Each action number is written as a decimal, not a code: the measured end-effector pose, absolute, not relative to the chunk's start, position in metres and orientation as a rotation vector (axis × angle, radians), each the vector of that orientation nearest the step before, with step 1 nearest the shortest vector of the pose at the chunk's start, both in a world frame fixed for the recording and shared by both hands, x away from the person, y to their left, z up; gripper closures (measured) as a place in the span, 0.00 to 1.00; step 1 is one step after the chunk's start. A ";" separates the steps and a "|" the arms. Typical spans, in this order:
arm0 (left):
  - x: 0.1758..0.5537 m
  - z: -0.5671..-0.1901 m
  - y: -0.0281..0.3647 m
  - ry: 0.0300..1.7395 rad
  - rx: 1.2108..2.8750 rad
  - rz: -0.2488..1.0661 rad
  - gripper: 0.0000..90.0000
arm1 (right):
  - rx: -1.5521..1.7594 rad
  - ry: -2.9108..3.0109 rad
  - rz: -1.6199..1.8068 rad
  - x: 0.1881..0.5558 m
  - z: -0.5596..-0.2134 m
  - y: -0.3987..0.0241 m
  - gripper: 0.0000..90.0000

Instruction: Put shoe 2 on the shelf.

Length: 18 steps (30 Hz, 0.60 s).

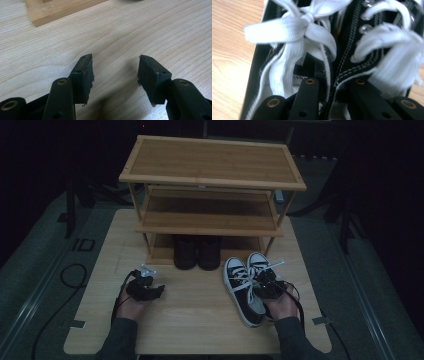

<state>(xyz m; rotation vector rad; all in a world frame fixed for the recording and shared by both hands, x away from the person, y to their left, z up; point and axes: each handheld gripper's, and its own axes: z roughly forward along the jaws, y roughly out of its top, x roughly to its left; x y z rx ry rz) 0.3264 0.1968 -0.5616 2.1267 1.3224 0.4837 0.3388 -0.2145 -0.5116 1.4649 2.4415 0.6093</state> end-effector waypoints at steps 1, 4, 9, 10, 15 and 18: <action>0.326 -0.562 0.197 1.322 2.126 0.483 0.52 | 1.461 2.446 0.608 0.339 -0.511 -0.216 0.94; 0.326 -0.562 0.197 1.321 2.125 0.483 0.52 | 1.440 2.458 0.617 0.341 -0.511 -0.219 0.95; 0.326 -0.562 0.197 1.321 2.124 0.483 0.52 | 1.405 2.492 0.659 0.344 -0.510 -0.227 0.95; 0.326 -0.562 0.197 1.321 2.124 0.483 0.52 | 1.405 2.492 0.659 0.344 -0.510 -0.227 0.95; 0.326 -0.562 0.197 1.320 2.123 0.482 0.52 | 1.385 2.518 0.711 0.343 -0.508 -0.238 0.95; 0.326 -0.562 0.197 1.319 2.123 0.482 0.52 | 1.376 2.525 0.732 0.343 -0.507 -0.241 0.95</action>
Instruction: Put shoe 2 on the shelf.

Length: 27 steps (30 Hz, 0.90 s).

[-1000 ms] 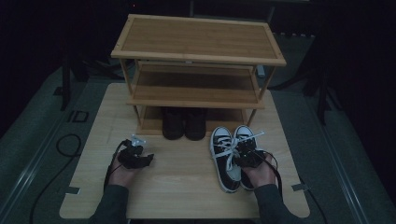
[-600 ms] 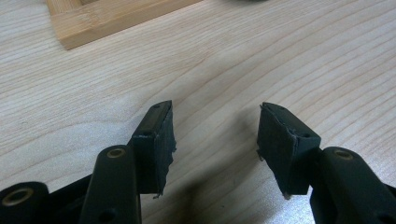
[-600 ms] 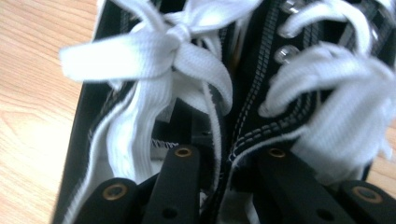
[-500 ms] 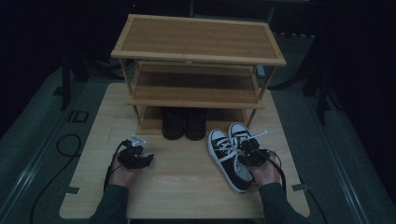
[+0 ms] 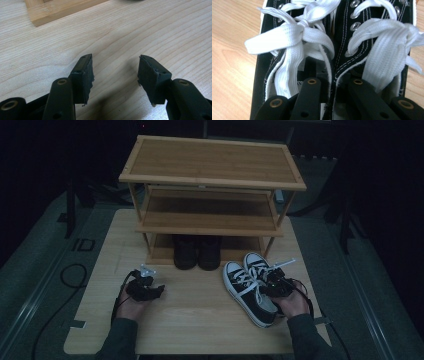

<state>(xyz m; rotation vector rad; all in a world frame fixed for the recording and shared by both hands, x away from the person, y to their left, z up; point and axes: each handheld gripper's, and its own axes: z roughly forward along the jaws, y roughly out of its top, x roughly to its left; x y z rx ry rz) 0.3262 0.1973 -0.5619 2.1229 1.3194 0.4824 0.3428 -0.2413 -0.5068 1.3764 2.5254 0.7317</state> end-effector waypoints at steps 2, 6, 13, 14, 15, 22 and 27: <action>0.326 -0.562 0.197 1.319 2.123 0.482 0.52 | 1.357 2.538 0.755 0.342 -0.505 -0.245 0.95; 0.326 -0.562 0.197 1.319 2.121 0.482 0.52 | 1.335 2.550 0.793 0.340 -0.502 -0.252 0.95; 0.326 -0.562 0.197 1.319 2.121 0.482 0.52 | 1.291 2.561 0.786 0.339 -0.499 -0.259 0.95; 0.326 -0.562 0.197 1.319 2.121 0.482 0.52 | 1.275 2.565 0.787 0.338 -0.497 -0.261 0.95; 0.326 -0.562 0.197 1.319 2.121 0.482 0.52 | 1.275 2.565 0.787 0.338 -0.497 -0.261 0.95; 0.326 -0.562 0.197 1.319 2.121 0.485 0.52 | 1.206 2.592 0.781 0.336 -0.489 -0.261 0.94; 0.326 -0.562 0.197 1.319 2.121 0.483 0.52 | 1.166 2.603 0.796 0.336 -0.478 -0.259 0.94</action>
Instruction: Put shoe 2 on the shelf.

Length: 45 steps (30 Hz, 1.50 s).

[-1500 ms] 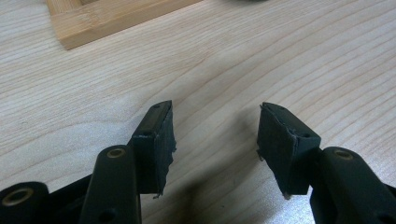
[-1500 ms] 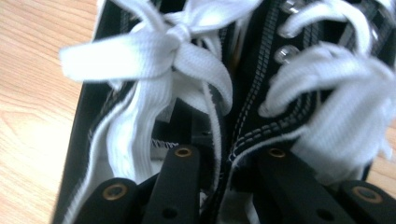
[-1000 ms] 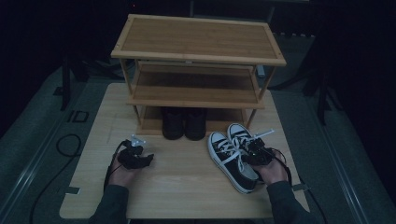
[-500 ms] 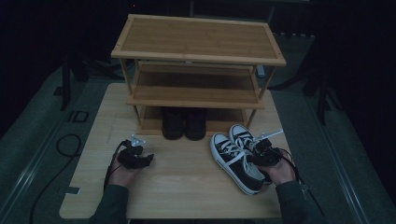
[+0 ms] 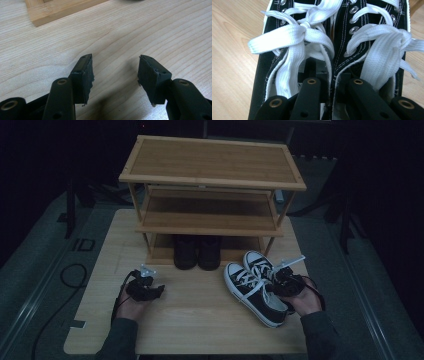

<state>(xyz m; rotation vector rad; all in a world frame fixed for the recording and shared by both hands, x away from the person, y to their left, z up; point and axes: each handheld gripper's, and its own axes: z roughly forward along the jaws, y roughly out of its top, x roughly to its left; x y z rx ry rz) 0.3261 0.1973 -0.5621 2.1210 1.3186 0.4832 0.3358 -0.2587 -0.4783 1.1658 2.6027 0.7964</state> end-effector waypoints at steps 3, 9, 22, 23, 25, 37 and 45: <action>0.326 -0.562 0.197 1.318 2.121 0.482 0.52 | 1.161 2.615 0.797 0.336 -0.474 -0.257 0.94; 0.326 -0.562 0.197 1.319 2.121 0.485 0.52 | 1.090 2.632 0.806 0.336 -0.461 -0.253 0.94; 0.326 -0.562 0.197 1.317 2.122 0.483 0.52 | 0.988 2.644 0.791 0.339 -0.443 -0.247 0.94; 0.326 -0.562 0.197 1.317 2.122 0.483 0.52 | 0.988 2.644 0.791 0.339 -0.443 -0.247 0.94; 0.326 -0.562 0.197 1.319 2.120 0.482 0.52 | 0.966 2.648 0.783 0.338 -0.439 -0.245 0.94; 0.326 -0.562 0.197 1.318 2.120 0.482 0.52 | 0.835 2.688 0.772 0.335 -0.417 -0.232 0.94; 0.326 -0.562 0.198 1.318 2.120 0.482 0.52 | 0.760 2.723 0.786 0.337 -0.407 -0.224 0.94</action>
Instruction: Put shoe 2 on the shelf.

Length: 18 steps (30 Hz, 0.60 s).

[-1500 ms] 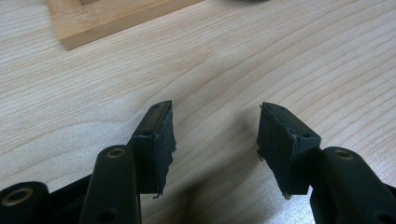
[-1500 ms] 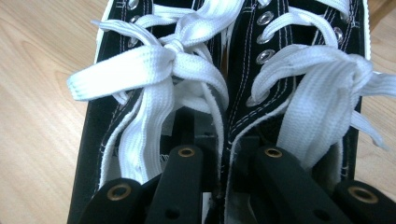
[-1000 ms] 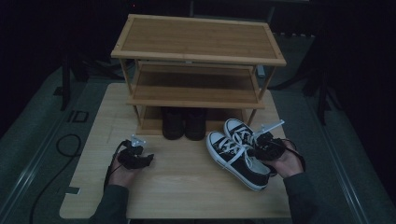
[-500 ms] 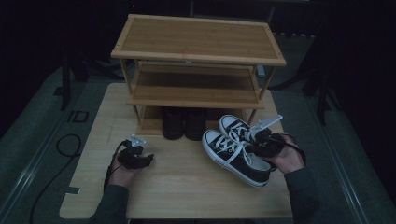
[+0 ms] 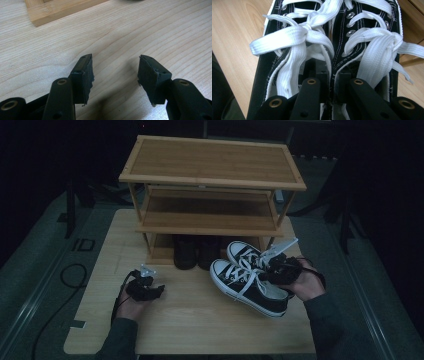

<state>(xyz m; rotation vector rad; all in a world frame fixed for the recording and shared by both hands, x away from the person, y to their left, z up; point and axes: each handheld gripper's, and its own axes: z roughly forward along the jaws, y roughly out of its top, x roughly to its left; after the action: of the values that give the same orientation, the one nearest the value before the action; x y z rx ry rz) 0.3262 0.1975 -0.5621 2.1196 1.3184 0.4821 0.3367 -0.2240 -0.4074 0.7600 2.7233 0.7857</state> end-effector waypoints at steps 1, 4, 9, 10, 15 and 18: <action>0.326 -0.562 0.198 1.318 2.121 0.482 0.52 | 0.742 2.731 0.795 0.336 -0.406 -0.222 0.94; 0.326 -0.562 0.197 1.318 2.121 0.482 0.52 | 0.723 2.739 0.800 0.336 -0.404 -0.220 0.94; 0.326 -0.562 0.198 1.317 2.121 0.482 0.52 | 0.674 2.759 0.799 0.335 -0.400 -0.213 0.94; 0.326 -0.562 0.198 1.318 2.121 0.482 0.52 | 0.666 2.766 0.797 0.335 -0.399 -0.212 0.94; 0.326 -0.562 0.198 1.317 2.121 0.480 0.52 | 0.629 2.776 0.792 0.336 -0.393 -0.207 0.94; 0.326 -0.562 0.198 1.317 2.121 0.481 0.52 | 0.591 2.770 0.794 0.335 -0.389 -0.204 0.94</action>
<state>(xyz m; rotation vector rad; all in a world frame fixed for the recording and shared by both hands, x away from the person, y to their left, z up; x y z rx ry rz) 0.3262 0.1978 -0.5621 2.1208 1.3168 0.4805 0.3354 -0.2042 -0.3890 0.5908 2.7701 0.7936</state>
